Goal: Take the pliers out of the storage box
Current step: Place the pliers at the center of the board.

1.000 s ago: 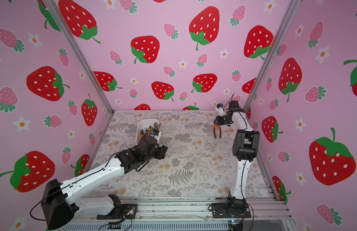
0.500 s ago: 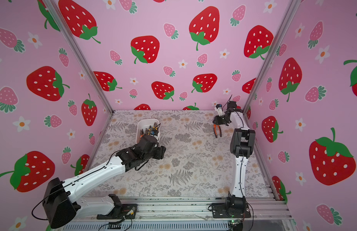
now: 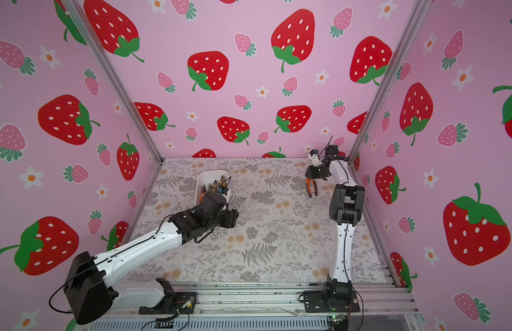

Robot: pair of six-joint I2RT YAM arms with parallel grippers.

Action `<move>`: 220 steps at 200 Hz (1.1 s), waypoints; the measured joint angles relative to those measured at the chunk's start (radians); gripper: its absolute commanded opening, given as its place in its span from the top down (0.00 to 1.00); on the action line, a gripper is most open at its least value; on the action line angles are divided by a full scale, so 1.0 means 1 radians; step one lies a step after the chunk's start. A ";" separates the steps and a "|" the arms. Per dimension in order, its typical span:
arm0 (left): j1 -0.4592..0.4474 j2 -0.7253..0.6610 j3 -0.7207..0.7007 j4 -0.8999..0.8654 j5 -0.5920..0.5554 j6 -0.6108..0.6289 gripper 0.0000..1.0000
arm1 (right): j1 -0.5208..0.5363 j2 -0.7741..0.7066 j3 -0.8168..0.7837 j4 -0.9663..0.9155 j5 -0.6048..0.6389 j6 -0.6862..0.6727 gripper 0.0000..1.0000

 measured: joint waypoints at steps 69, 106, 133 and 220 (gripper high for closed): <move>0.002 -0.033 0.000 0.000 0.005 0.000 0.29 | 0.002 0.000 0.003 -0.036 0.042 0.001 0.79; 0.005 -0.053 0.000 0.001 0.009 0.000 0.30 | 0.010 0.000 0.006 -0.044 0.061 0.000 0.77; 0.006 -0.066 -0.001 0.002 0.013 0.000 0.30 | 0.015 0.000 0.006 -0.044 0.074 0.000 0.78; 0.017 -0.084 -0.027 0.011 0.046 -0.004 0.29 | 0.060 0.110 0.193 -0.216 0.124 0.016 0.80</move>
